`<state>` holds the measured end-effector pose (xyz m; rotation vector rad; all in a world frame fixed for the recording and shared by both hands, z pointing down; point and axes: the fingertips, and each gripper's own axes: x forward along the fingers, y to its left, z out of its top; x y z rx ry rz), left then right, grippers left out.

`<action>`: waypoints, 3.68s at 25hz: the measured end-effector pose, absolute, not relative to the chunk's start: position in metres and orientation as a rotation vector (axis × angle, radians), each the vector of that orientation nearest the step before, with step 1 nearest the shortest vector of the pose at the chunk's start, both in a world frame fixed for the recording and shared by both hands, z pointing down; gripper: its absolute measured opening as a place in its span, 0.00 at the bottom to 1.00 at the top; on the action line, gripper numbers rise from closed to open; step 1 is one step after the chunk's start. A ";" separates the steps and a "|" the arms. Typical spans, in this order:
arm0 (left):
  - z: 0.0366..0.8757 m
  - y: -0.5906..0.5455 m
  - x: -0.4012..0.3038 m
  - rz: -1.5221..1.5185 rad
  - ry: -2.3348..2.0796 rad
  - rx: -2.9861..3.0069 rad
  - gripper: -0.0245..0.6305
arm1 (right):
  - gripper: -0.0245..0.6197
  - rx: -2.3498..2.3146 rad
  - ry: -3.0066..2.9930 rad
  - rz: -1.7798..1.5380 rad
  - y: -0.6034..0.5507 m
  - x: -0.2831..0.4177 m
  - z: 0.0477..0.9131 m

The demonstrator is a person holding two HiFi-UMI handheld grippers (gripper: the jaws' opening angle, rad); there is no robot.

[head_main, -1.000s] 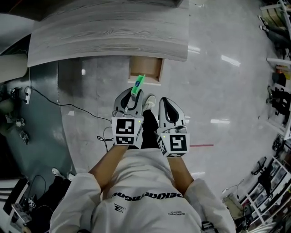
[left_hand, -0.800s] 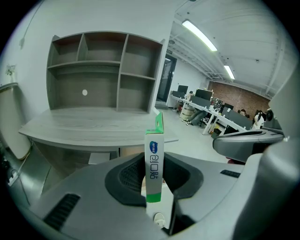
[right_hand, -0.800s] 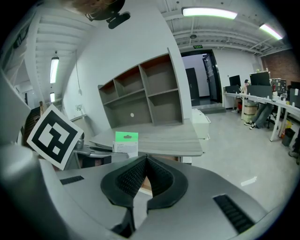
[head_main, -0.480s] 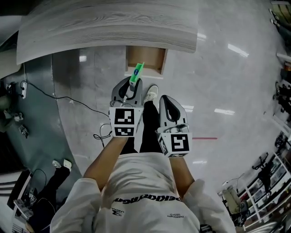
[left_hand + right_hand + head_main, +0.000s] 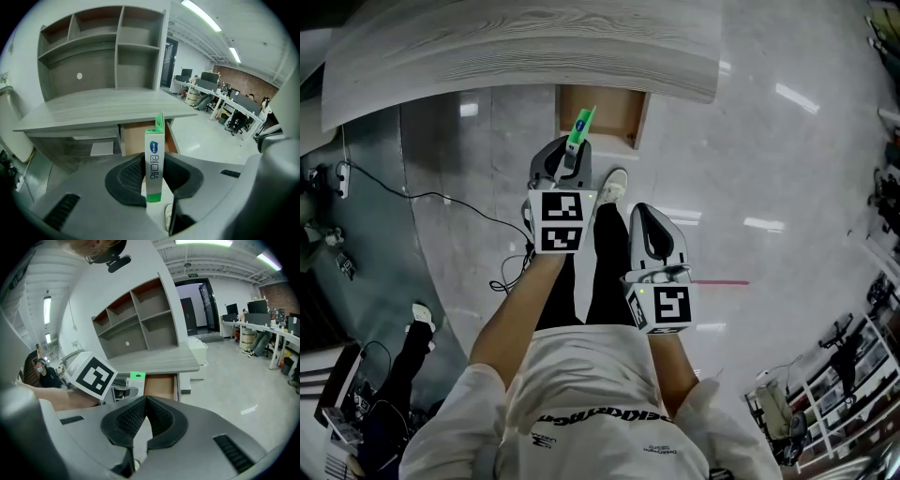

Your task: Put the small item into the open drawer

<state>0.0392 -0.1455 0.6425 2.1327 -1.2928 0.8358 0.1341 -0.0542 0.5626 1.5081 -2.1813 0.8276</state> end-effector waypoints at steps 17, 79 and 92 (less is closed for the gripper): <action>0.728 -0.162 0.048 0.951 -1.259 2.013 0.19 | 0.09 1.452 -2.127 0.889 -0.043 0.134 0.604; 0.716 -0.164 0.059 0.927 -1.270 1.930 0.18 | 0.09 1.510 -2.123 0.889 -0.059 0.150 0.578; 0.652 -0.149 0.055 0.895 -1.260 2.001 0.09 | 0.09 1.529 -2.161 0.811 -0.062 0.141 0.528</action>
